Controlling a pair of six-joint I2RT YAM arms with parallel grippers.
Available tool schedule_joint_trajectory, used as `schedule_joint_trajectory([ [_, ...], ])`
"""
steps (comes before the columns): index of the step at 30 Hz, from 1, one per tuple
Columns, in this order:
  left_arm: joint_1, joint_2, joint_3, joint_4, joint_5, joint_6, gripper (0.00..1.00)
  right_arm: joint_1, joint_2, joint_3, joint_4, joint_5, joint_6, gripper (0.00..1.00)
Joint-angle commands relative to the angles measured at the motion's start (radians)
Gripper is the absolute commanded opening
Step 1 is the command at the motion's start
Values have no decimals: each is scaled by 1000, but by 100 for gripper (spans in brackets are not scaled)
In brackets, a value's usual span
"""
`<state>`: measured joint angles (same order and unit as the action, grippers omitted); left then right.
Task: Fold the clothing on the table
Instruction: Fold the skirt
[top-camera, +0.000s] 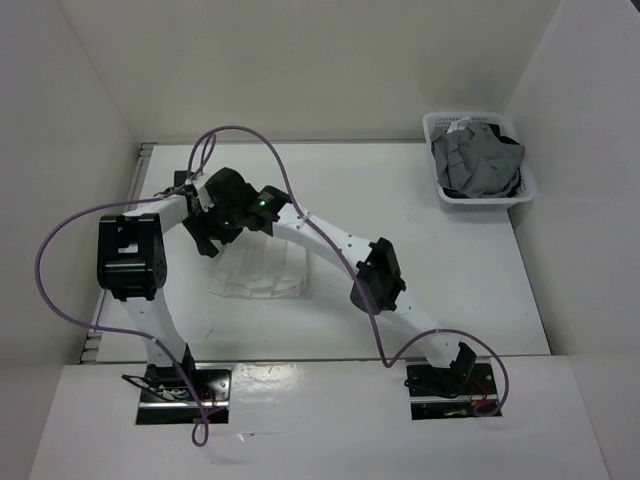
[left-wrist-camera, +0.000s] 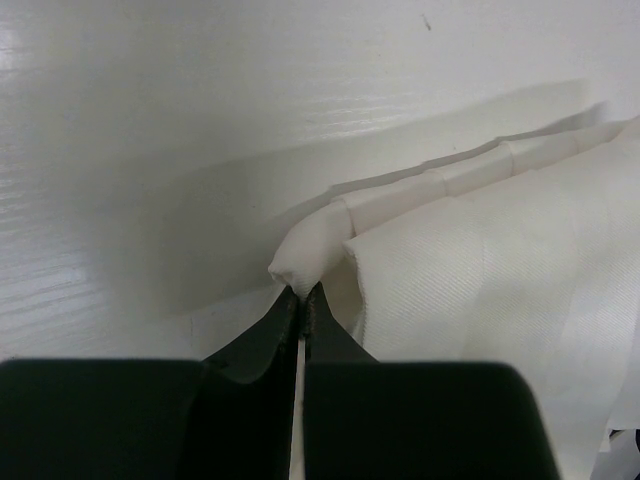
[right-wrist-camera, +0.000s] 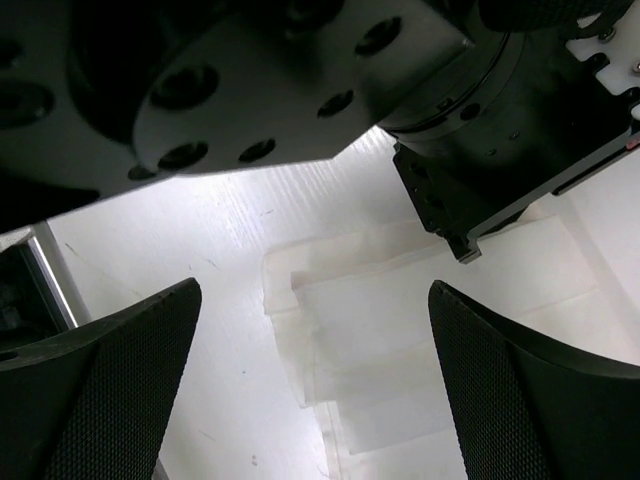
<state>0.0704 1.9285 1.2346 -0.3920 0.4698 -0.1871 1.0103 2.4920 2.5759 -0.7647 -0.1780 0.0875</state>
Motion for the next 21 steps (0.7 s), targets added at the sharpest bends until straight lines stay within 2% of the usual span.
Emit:
schedule_joint_trajectory([
  [1,11,-42,-11,-11,20,11,5,16,-146,-35,1,-20,-23,98],
  [3,55,-65,-11,-21,10,11,15,7,-255,-106,24,3,-38,98],
  [4,75,-95,-11,-33,10,11,24,-2,-298,-199,37,14,-48,98],
  [5,95,-112,-11,-48,10,11,44,-3,-344,-251,72,24,-67,98],
  [6,139,-131,-11,-48,10,11,51,-12,-439,-305,90,37,-83,98],
  [9,239,-219,0,-103,19,55,73,-50,-582,-573,139,96,-146,98],
  [13,356,-361,23,-178,47,109,88,-157,-879,-883,226,103,-251,98],
  [17,371,-468,46,-226,128,191,93,-318,-1054,-1168,262,103,-348,98],
  [21,228,-537,37,-252,194,268,93,-433,-1121,-1309,231,170,-313,98],
])
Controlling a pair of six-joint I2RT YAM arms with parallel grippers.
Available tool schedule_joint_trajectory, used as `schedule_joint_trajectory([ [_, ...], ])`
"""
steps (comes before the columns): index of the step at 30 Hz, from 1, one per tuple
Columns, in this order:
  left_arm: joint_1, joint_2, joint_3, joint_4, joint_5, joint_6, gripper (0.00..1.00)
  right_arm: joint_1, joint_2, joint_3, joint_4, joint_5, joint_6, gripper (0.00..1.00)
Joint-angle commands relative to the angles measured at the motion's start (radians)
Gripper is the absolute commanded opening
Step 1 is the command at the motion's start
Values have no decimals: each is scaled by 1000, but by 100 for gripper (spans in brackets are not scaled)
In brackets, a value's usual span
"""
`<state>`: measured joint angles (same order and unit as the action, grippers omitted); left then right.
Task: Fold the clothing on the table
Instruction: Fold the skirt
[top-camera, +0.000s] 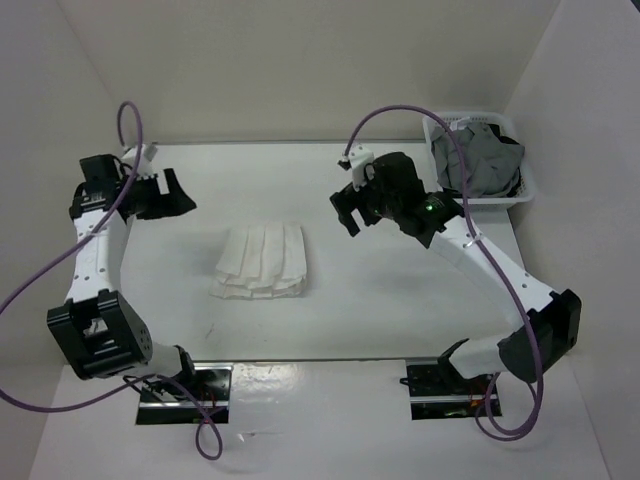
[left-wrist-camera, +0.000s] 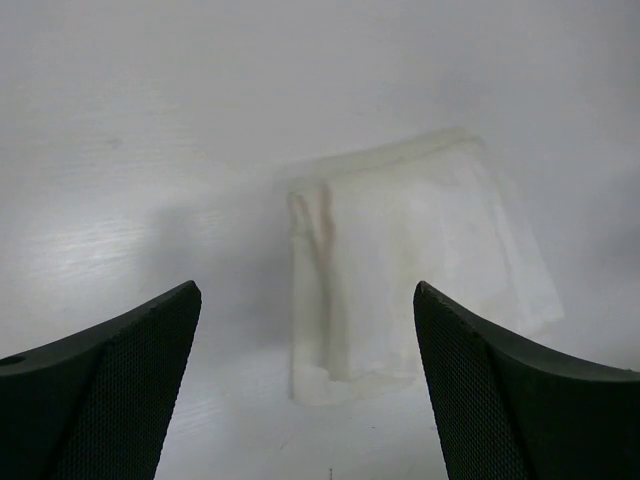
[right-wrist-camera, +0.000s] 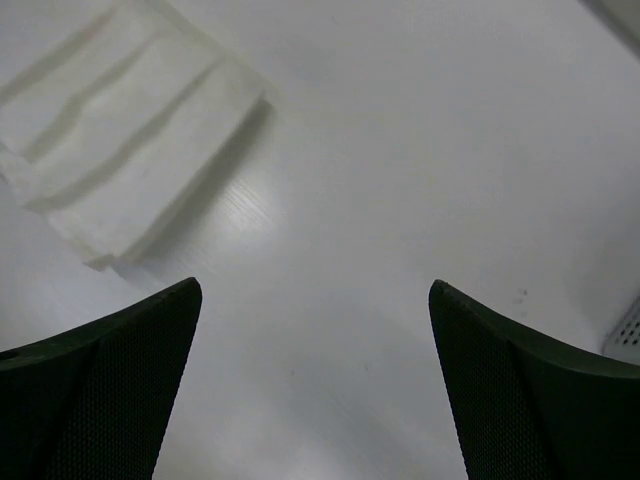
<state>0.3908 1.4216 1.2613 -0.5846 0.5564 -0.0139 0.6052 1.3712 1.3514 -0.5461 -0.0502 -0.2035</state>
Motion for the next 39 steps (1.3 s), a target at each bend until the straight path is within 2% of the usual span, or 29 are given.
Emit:
schedule_joint_trajectory([
  [1,-168,-41,10,-60,90,113,93,-72,-23,-103,-1,42,-10,98],
  [6,-384,-41,-45,-28,-39,144,90,-162,-161,-242,9,-5,12,98],
  [10,-559,29,-109,38,-228,158,88,-318,-294,-320,40,-92,12,98],
  [16,-702,154,-145,106,-499,135,88,-387,-377,-370,69,-126,12,98],
  [22,-776,270,-111,141,-642,101,87,-397,-366,-370,69,-126,12,98],
  [26,-799,330,-100,150,-670,101,85,-397,-377,-379,69,-135,12,98],
  [29,-813,359,-91,141,-647,101,81,-397,-400,-379,69,-145,12,98],
  [34,-914,399,-91,94,-521,158,77,-397,-419,-388,78,-145,12,98],
  [39,-1035,399,-91,62,-470,207,77,-406,-419,-388,78,-145,12,98],
])
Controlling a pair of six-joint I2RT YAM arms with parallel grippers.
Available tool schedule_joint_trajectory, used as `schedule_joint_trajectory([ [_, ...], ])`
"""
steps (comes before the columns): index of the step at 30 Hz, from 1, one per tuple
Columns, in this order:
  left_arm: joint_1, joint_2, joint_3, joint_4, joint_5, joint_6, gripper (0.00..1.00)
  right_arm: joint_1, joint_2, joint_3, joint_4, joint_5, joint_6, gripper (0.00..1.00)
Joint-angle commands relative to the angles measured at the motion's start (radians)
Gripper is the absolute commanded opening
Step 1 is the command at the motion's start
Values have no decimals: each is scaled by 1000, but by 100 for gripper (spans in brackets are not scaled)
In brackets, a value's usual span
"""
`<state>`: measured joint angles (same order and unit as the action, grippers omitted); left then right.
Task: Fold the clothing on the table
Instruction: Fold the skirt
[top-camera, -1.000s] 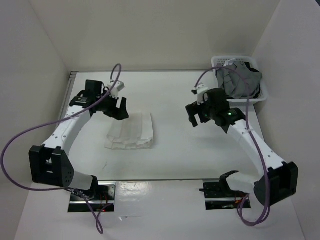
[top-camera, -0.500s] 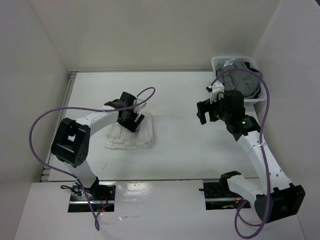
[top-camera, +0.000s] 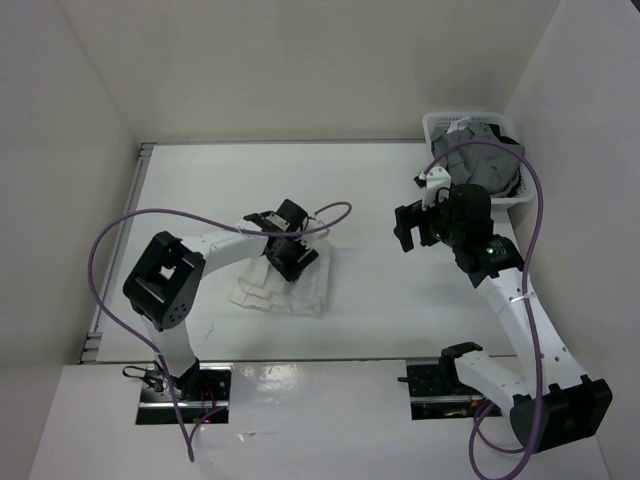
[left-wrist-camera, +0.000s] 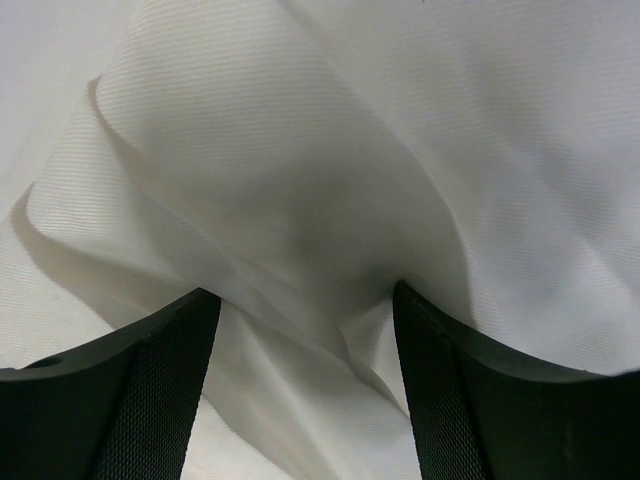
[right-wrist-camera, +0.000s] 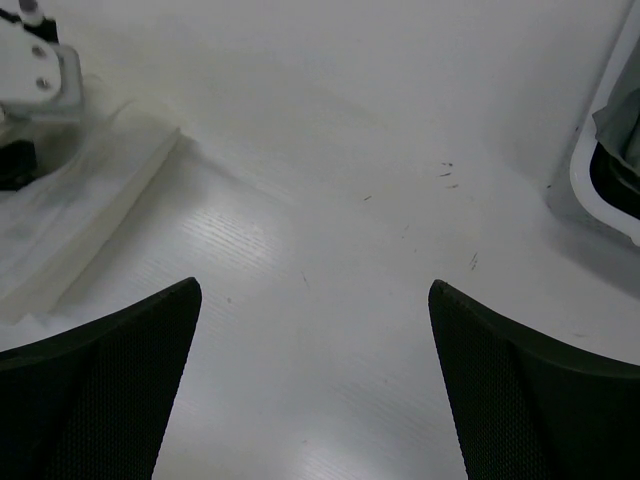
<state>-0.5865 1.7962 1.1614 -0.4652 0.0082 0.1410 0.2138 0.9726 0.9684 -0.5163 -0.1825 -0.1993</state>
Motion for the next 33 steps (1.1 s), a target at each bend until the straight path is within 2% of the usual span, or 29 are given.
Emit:
schedule_joint_trajectory([
  [1,-109,25,-2,-58,78,68,77,-14,-20,-5,48,-12,8,98],
  [4,-203,25,-12,-79,78,77,77,-14,-20,-5,48,-12,8,98],
  [8,-268,16,-22,-79,87,97,77,-24,-9,-5,48,-12,8,98],
  [12,-282,-27,13,-111,96,97,77,-24,0,-5,48,-3,8,98],
  [18,-256,-251,93,-187,13,97,90,-24,-9,-5,48,-3,8,98],
  [22,-152,-436,139,-222,13,78,99,-24,-40,-5,58,-3,8,98],
  [25,-31,-585,139,-215,13,40,99,-33,-60,-14,68,23,8,98],
  [27,92,-718,89,-134,-32,-26,99,-42,-69,-14,87,69,30,98],
  [28,132,-760,14,-104,-56,-46,99,-42,-69,-14,87,87,31,98],
  [30,239,-857,-58,-40,-160,-128,99,-42,-78,-23,108,126,63,98],
  [31,279,-873,-107,-39,-187,-159,99,-42,-78,-23,108,167,63,98],
  [33,419,-873,-117,-62,-156,-222,99,-53,-78,-23,119,208,87,98],
])
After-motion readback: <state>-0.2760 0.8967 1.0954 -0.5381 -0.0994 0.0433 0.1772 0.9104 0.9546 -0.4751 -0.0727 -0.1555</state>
